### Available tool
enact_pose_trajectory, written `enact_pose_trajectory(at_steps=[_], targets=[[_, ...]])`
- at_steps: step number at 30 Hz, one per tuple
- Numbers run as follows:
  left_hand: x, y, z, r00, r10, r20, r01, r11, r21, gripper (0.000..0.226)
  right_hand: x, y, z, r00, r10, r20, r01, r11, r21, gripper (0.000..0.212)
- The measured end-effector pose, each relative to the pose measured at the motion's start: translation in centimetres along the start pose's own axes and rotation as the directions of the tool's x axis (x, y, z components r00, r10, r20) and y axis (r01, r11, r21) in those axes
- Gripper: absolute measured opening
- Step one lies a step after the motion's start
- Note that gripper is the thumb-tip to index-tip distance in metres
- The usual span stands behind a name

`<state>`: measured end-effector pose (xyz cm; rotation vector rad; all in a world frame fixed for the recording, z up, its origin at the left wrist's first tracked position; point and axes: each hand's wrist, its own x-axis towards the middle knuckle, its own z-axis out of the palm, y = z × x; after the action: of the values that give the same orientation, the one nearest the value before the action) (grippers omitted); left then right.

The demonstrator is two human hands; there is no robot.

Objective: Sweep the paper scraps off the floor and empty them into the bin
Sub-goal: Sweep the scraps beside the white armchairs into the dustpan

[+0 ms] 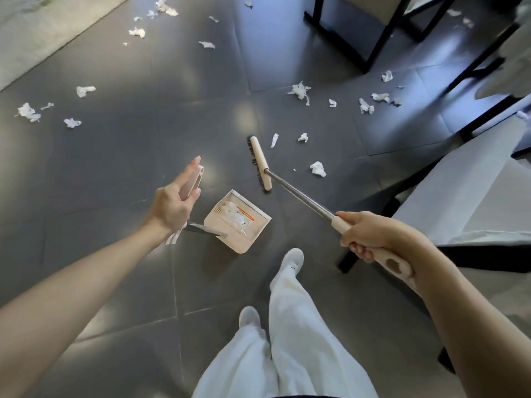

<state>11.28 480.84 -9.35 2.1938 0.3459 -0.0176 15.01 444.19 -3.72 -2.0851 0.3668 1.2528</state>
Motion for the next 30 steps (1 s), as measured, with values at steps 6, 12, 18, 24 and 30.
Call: enact_pose_trajectory(at_steps=[6, 12, 18, 24, 30], targets=[[10.2, 6.3, 5.1, 0.995, 0.087, 0.052, -0.090, 0.994, 0.060, 0.063, 6.1, -0.1, -7.3, 0.975, 0.040, -0.217, -0.038, 0.999, 0.013, 0.045], [18.9, 10.3, 9.3, 0.981, 0.118, 0.151, -0.124, 0.992, 0.035, 0.066, 12.2, -0.6, -13.7, 0.947, 0.107, -0.304, -0.134, 0.989, -0.067, 0.055], [24.9, 12.9, 13.1, 0.957, 0.116, 0.265, -0.151, 0.982, 0.115, 0.066, 15.3, -1.0, -15.1, 0.961, 0.184, -0.208, -0.165, 0.981, 0.106, 0.059], [29.3, 14.4, 14.6, 0.943, 0.154, 0.294, -0.184, 0.980, 0.079, 0.063, 14.2, -3.9, -12.6, 0.983, 0.180, -0.045, -0.161, 0.948, 0.276, 0.074], [31.3, 14.0, 13.0, 0.933, 0.164, 0.320, -0.169, 0.986, -0.012, 0.063, 12.2, -8.2, -12.7, 0.979, 0.189, 0.074, -0.202, 0.852, 0.482, 0.071]])
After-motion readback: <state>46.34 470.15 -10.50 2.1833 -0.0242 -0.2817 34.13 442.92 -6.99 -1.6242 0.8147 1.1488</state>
